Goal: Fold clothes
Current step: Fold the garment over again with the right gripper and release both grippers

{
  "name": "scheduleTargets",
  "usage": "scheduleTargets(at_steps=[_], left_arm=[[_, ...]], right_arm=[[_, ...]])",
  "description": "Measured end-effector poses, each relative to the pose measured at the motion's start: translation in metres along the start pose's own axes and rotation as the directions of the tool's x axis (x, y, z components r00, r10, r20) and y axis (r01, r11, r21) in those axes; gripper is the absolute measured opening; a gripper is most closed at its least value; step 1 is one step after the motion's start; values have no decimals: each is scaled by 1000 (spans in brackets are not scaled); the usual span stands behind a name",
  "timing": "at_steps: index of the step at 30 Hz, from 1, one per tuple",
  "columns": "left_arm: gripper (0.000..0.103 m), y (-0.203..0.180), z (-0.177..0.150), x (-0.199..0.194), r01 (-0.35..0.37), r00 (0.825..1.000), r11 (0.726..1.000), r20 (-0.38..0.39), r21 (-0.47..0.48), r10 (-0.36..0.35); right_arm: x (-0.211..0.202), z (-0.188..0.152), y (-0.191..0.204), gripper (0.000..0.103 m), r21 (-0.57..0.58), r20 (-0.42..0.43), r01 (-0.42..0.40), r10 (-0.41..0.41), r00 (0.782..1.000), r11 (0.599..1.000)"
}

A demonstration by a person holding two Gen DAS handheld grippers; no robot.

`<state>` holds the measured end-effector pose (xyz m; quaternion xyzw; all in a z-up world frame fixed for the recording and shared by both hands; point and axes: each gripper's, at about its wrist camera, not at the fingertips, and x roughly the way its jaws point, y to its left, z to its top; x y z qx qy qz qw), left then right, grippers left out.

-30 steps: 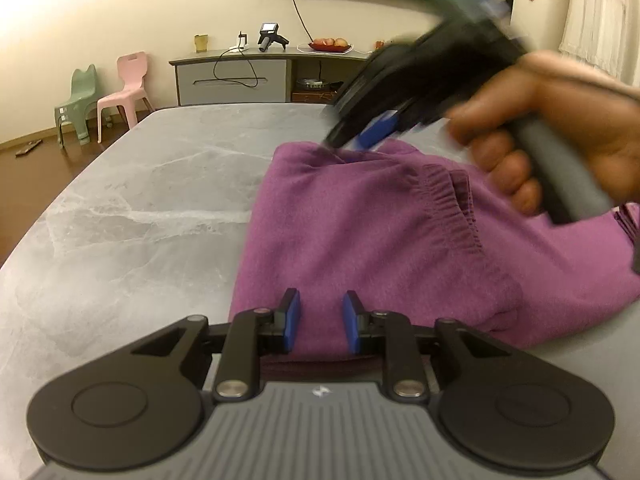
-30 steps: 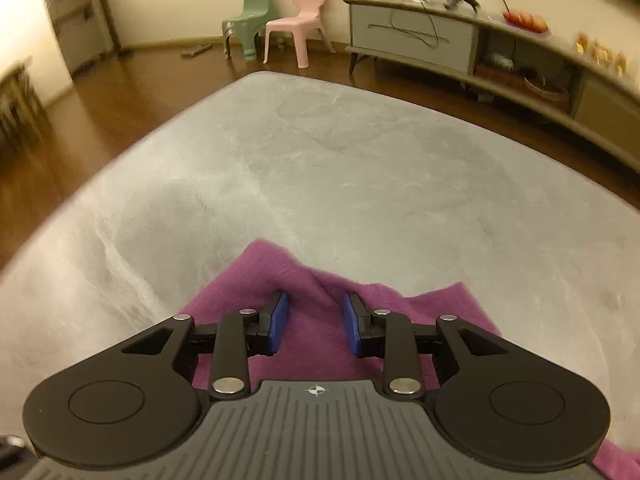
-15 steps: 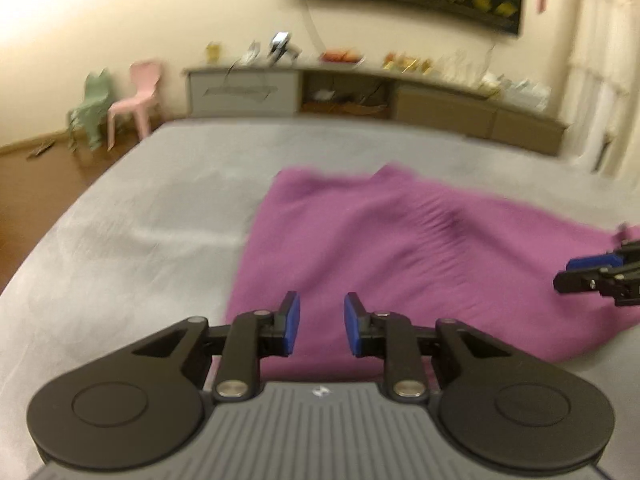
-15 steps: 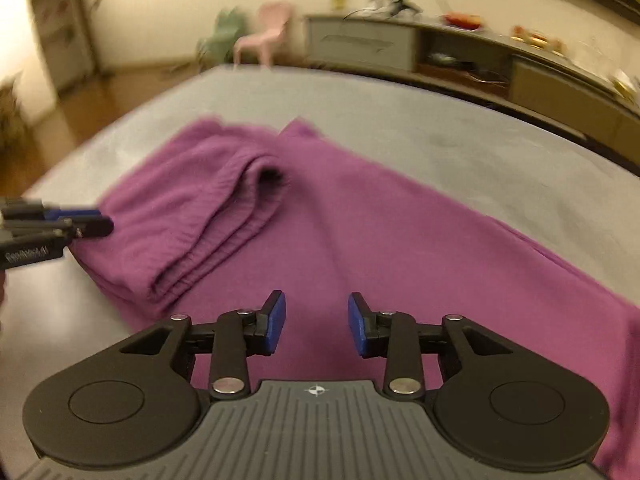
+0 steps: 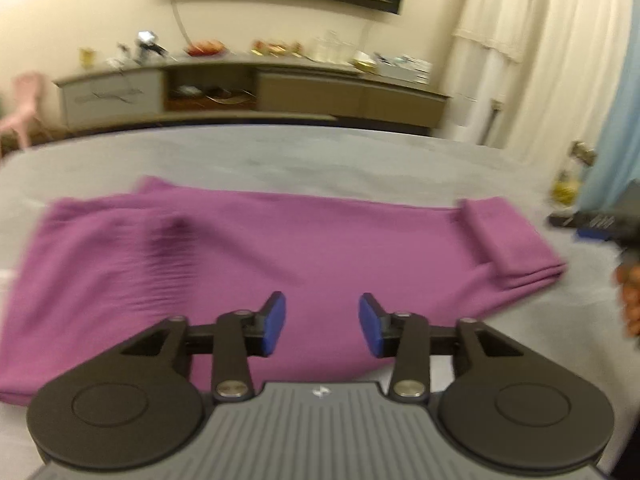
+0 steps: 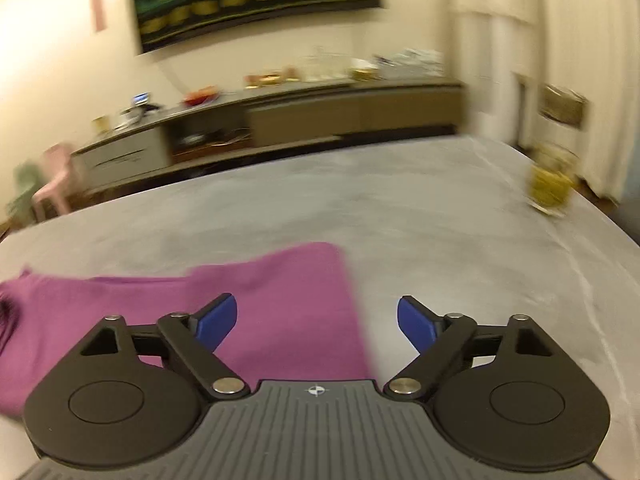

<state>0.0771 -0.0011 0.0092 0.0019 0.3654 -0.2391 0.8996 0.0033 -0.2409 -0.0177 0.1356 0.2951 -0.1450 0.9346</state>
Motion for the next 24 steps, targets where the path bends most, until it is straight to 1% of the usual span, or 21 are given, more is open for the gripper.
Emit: scheduleTargets(at_steps=[2,3,4,6,9,10,11,12,13,15,16,18,21,23,24], left_arm=[[48,-24,15,16,60,998,998,-20,-26,-61],[49,-38,25,25,74,997,997,-25,-25,-75],[52,-53,34,35,88,996,996,-30,-24,-88],[56,-83,54,53,113,993,994,-40,-8,-113],[58,-121,79,79,149,987,988,-66,29,-147],[62,-134,87,87,160,985,986,-76,42,-156],[68,-147,92,94,176,981,983,-95,56,-171],[71,-160,98,101,194,976,979,-115,70,-185],[75,-173,103,111,202,971,976,-145,86,-188],[76,-195,110,129,182,969,976,-191,119,-158],[76,-206,113,139,167,967,976,-214,138,-135],[76,-220,113,151,166,962,970,-244,178,-120],[77,-239,111,166,175,953,953,-286,248,-101],[76,-250,107,176,117,960,945,-278,306,-28],[74,-251,104,179,91,962,939,-273,332,3]], right_arm=[[7,-5,-19,89,39,-28,14,-13,1000,999],[10,-8,-26,89,52,-43,13,-11,999,999],[13,-10,-31,88,67,-55,-2,5,998,998],[19,-13,-40,84,100,-76,-43,50,996,994],[23,-17,-44,73,135,-94,-85,98,991,987],[24,-15,-44,68,131,-93,-88,100,991,987],[23,-13,-44,62,127,-95,-97,109,989,987],[23,-13,-42,43,124,-99,-110,123,988,986],[19,-13,-40,30,115,-91,-124,135,987,986],[9,-13,-36,20,89,-68,-152,158,985,984],[4,-12,-34,18,76,-56,-166,170,984,983],[-7,-11,-28,16,35,-19,-195,196,980,980],[-20,-11,-16,15,-26,22,-246,246,969,969],[-28,-11,-7,15,-68,47,-278,281,959,958],[-31,-11,-5,12,-78,54,-288,293,955,954]])
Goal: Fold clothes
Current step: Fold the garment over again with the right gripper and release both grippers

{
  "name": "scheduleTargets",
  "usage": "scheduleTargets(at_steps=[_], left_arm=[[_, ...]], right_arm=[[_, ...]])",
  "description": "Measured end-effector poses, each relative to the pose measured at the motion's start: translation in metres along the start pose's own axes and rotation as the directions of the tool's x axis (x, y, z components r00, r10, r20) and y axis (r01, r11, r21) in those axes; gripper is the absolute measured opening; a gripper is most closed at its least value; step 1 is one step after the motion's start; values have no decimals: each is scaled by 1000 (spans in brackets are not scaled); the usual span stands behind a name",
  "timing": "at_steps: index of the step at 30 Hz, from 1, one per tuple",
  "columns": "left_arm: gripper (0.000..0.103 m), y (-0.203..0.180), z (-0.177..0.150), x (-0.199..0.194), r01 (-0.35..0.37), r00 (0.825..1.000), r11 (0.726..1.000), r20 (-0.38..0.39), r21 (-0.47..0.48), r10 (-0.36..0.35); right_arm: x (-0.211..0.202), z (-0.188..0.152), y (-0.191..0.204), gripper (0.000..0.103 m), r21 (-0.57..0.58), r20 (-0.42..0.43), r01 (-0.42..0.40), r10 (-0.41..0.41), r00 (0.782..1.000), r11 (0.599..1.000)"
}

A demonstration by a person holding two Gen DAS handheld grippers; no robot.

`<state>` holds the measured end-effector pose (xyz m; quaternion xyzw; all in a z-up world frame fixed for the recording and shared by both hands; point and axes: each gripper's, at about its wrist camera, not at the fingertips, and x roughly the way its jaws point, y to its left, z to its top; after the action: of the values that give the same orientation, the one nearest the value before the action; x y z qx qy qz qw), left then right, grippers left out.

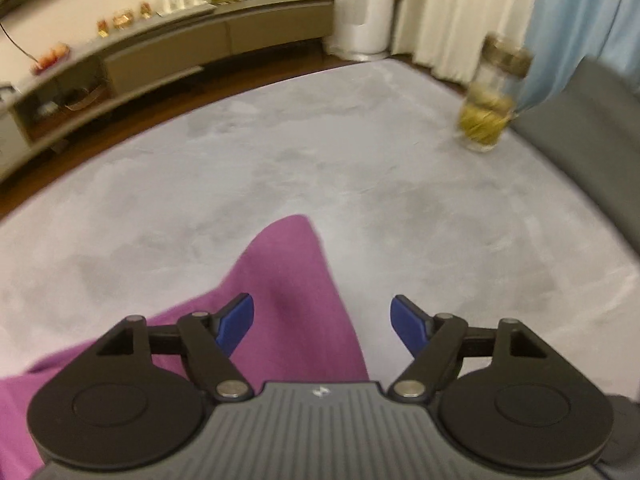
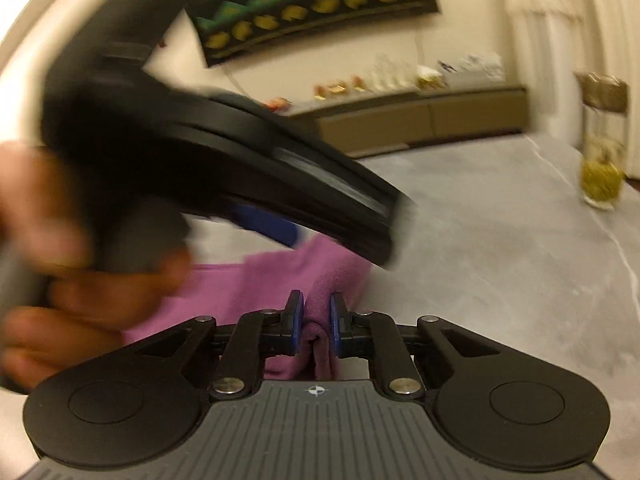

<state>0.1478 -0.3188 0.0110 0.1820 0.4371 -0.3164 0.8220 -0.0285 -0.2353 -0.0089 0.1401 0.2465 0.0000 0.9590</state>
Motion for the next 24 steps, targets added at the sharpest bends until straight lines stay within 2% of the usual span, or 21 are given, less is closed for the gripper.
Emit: scheduleTargets(at_steps=[1,2,3,5,7,8,9,10,12,13,16,18,19,20,22,24], left_arm=[[61,-1,-3,3,-25,1000,1000,-5,16,25],[32,-1,-6,6,-49,999,998,-9,32,49],[22,3,-9,5,-46,999,998,-15,34,46],[14,14,-16,-3,-41,999,999,-7,30,41],[13,30,-23,-22,-32,999,999,33,11,32],[12,43,-27,-38,-17,998,1000,60,-17,18],[12,60,-32,-54,-8,996,998,88,-57,13],[12,77,-38,-70,2,993,995,116,-96,9],[12,114,-53,-96,9,988,985,155,-175,19],[12,134,-63,-107,4,986,977,165,-215,32],[13,192,-99,-109,-19,990,946,126,-324,63],[16,215,-122,-98,-43,993,933,85,-358,79],[22,226,-134,-92,-56,994,926,64,-374,86],[33,232,-141,-89,-63,994,918,62,-393,95],[45,236,-151,-84,-63,993,910,67,-409,99],[47,239,-160,-80,-63,992,903,72,-425,103]], right_arm=[[-1,0,3,11,-4,5,-9,9,1000,1000],[-3,0,5,11,-8,9,-18,18,1000,1000],[-4,0,6,11,-7,12,-32,32,999,999],[-7,1,6,11,-2,19,-54,54,998,999],[-11,3,5,13,17,29,-98,98,995,995],[-15,4,3,14,47,35,-146,144,989,988],[-18,6,0,20,80,42,-211,208,977,974],[-22,7,-2,33,113,51,-280,276,960,953],[-26,7,1,46,140,62,-380,375,925,914],[-26,7,4,46,142,60,-412,407,911,900],[-14,2,19,46,129,1,-420,423,906,898],[0,-2,31,46,111,-50,-399,406,912,910],[7,-4,37,46,101,-70,-387,395,916,917],[13,-6,43,46,87,-86,-376,383,920,922],[22,-11,59,46,50,-105,-349,353,930,936],[32,-16,72,46,17,-128,-318,317,940,948]])
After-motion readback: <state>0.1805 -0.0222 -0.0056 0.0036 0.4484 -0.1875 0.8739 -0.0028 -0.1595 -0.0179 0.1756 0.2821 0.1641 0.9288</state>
